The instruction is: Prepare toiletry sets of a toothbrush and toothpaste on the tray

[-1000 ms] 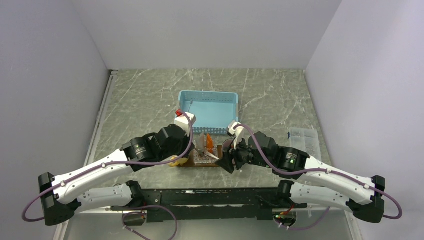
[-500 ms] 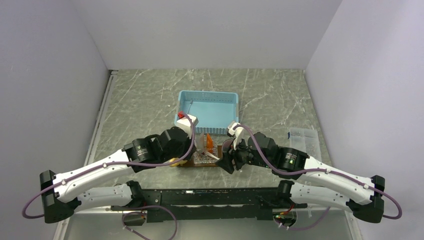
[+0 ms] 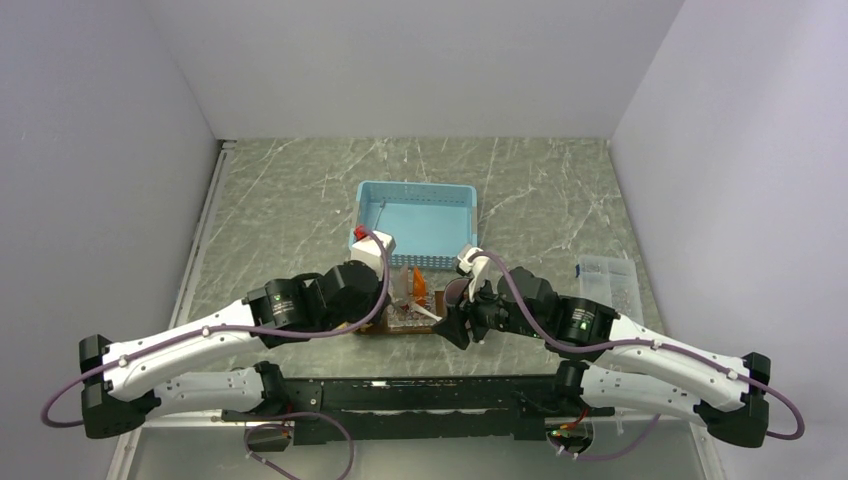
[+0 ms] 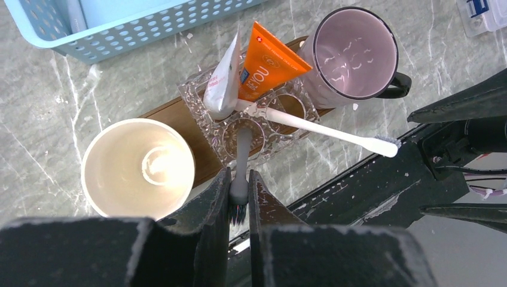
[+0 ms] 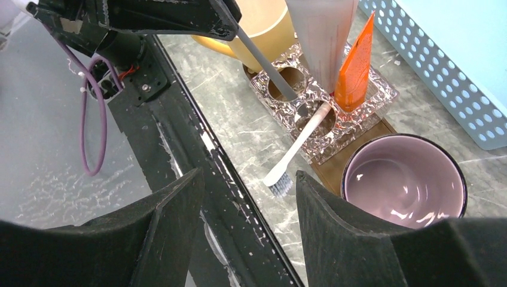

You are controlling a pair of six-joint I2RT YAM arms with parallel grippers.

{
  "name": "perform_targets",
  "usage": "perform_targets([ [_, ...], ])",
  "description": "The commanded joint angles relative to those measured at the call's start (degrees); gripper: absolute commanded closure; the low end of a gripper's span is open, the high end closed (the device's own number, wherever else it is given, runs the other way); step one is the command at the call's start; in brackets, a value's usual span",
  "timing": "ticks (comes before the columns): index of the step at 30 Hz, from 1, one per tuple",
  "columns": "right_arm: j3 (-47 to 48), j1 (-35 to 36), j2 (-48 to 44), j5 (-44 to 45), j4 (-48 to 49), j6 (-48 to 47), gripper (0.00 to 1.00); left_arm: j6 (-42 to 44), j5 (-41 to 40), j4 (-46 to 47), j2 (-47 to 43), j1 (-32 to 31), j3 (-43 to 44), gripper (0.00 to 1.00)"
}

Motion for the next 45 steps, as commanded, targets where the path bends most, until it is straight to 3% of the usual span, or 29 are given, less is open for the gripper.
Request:
perform_targets([
  [1, -0.5, -0.2, -1.8, -0.7, 2.6, 1.1, 0.4, -3.0, -6.3, -1.7, 1.4, -3.4, 4.3, 1.0],
  [17, -2.1, -0.1, -4.3, -3.0, 2.5, 1.7, 0.4, -13.2, -22.4, -10.7, 7.8, -14.7, 8.8, 1.0],
  [33, -2.5, -0.1, -3.9, -3.6, 2.7, 2.4, 0.4, -12.6, -23.0, -4.0, 5.3, -15.4, 2.9, 1.0],
  [45, -2.4, -0.1, -3.1, -4.0, 2.8, 2.6, 0.4, -13.7, -24.1, -0.9, 2.6, -15.5, -2.0, 0.91],
])
